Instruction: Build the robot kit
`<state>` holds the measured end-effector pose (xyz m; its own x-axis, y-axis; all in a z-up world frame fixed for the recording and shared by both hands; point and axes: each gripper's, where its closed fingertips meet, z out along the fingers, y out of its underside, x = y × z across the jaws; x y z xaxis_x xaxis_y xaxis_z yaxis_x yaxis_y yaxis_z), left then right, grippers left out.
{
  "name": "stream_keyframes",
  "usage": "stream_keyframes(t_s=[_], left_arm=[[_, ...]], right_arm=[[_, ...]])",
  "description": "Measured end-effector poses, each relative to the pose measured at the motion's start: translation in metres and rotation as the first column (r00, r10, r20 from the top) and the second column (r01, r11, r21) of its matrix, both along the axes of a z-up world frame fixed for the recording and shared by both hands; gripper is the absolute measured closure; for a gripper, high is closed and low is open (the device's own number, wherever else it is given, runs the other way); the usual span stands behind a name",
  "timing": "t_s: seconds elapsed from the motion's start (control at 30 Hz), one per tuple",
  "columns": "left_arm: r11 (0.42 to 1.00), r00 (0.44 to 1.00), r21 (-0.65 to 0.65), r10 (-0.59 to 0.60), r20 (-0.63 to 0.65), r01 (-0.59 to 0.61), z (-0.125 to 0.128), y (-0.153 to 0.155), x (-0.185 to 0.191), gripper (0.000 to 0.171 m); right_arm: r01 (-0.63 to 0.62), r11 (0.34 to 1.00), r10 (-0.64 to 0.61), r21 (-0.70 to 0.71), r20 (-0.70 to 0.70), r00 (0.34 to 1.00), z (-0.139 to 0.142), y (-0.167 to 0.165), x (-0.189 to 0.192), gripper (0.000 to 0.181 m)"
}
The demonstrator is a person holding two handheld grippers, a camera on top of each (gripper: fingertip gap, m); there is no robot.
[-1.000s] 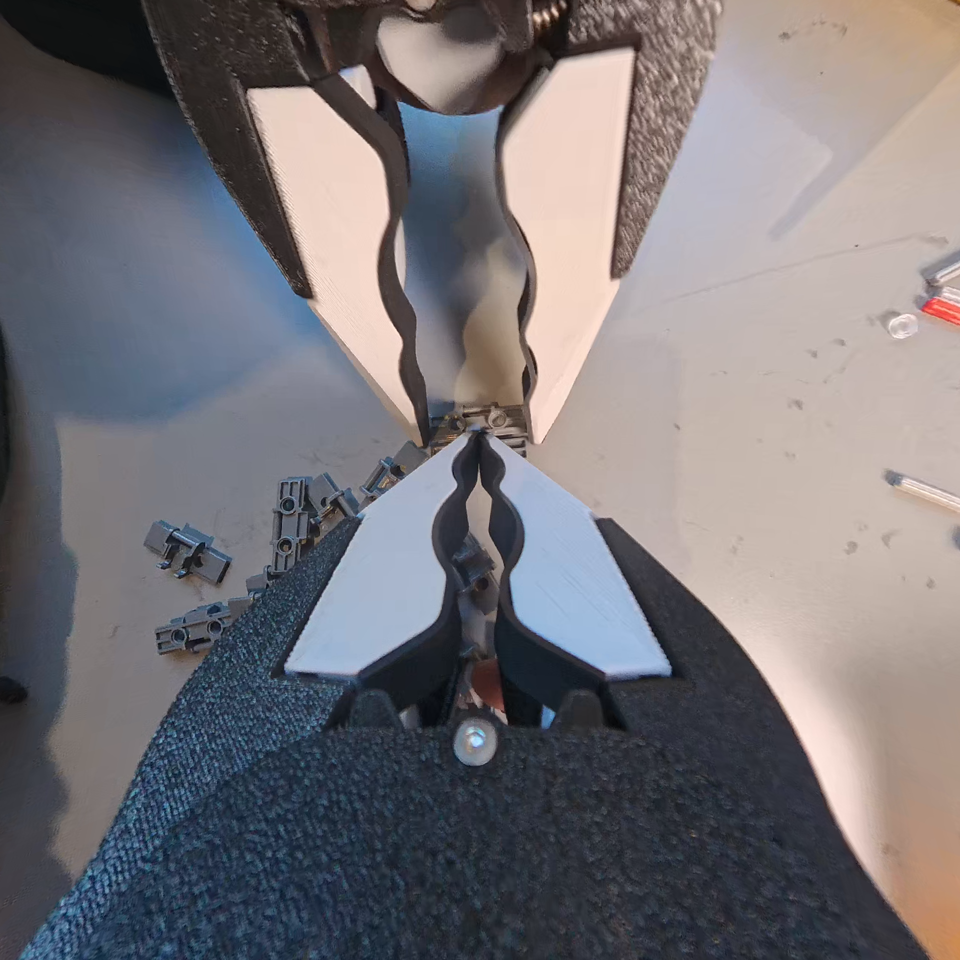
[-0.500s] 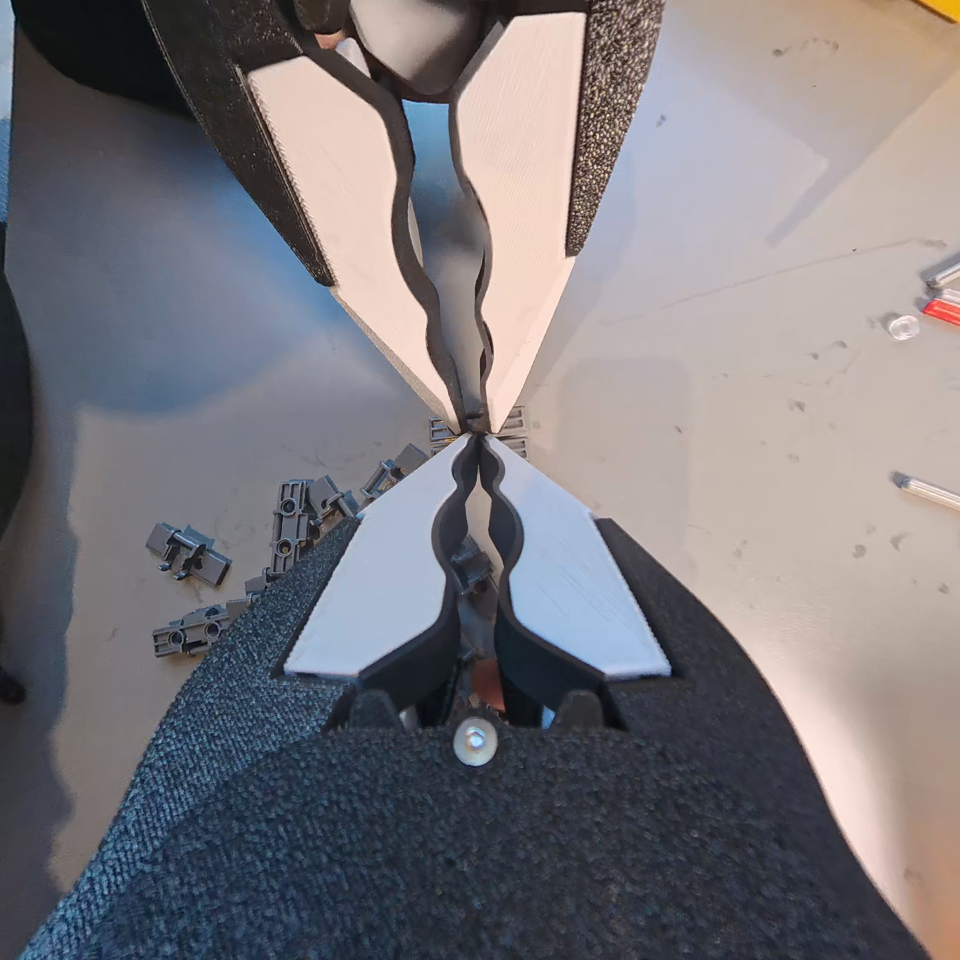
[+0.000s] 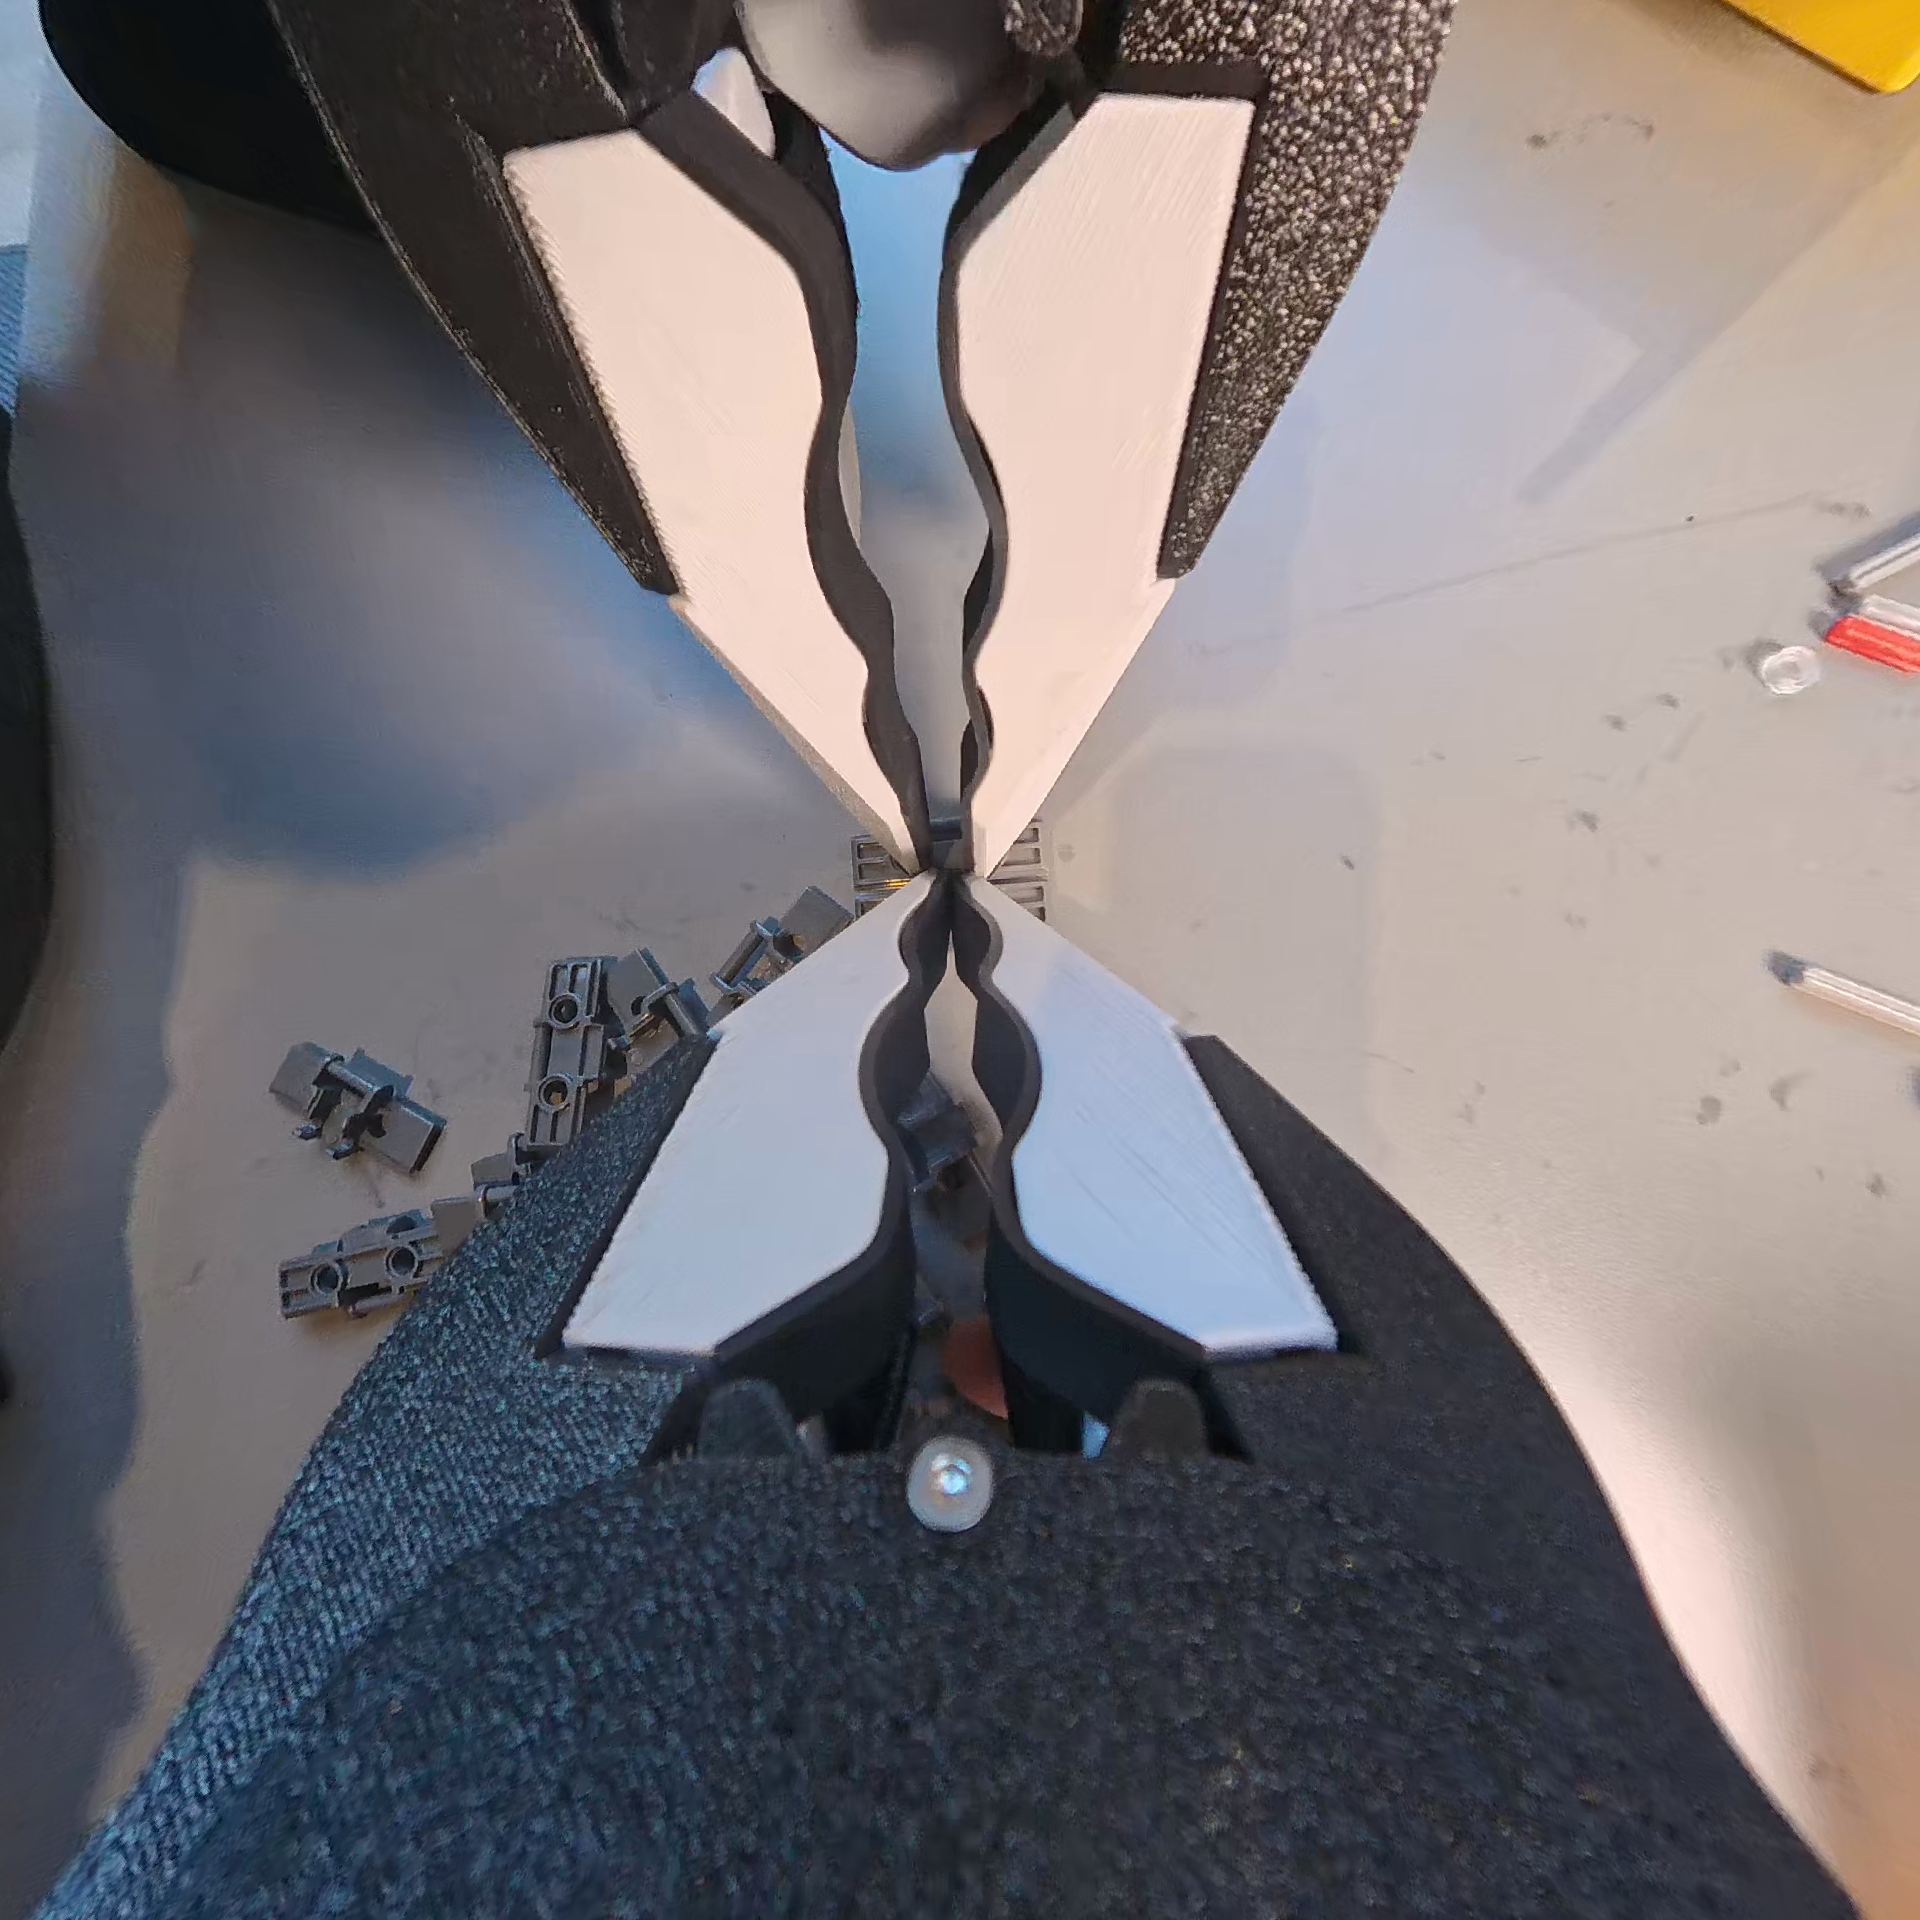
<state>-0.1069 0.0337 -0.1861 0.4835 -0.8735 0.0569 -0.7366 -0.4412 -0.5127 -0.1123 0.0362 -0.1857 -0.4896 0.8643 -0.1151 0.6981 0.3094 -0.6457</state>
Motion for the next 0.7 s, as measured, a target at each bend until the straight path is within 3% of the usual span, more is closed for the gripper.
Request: stream_keyframes(t_s=[0.1, 0.23, 0.43, 0.57, 0.7], left_arm=[[0.999, 0.999, 0.013, 0.038, 0.039, -0.039, 0.003, -0.001, -0.003, 0.165], [0.989, 0.973, 0.060, 0.118, 0.200, -0.133, 0.023, -0.003, -0.009, 0.145], [0.982, 0.978, 0.133, 0.110, 0.176, -0.135, 0.006, 0.001, -0.021, 0.120], [0.987, 0.986, 0.122, 0.085, 0.145, -0.103, -0.003, 0.009, -0.021, 0.121], [0.989, 0.989, 0.133, 0.039, 0.145, -0.059, -0.006, 0.009, -0.016, 0.130]], right_arm=[[0.012, 1.000, -0.012, -0.016, -0.010, 1.000, 0.005, 0.001, 0.002, 0.170], [0.067, 0.998, -0.067, -0.011, -0.065, 0.996, 0.017, 0.008, 0.008, 0.154], [0.139, 0.990, -0.139, -0.013, -0.086, 0.987, 0.008, 0.017, 0.009, 0.144], [0.146, 0.989, -0.141, 0.040, -0.093, 0.986, 0.007, 0.018, 0.006, 0.139], [0.139, 0.989, -0.137, 0.047, -0.036, 0.990, 0.000, 0.008, 0.001, 0.122]])
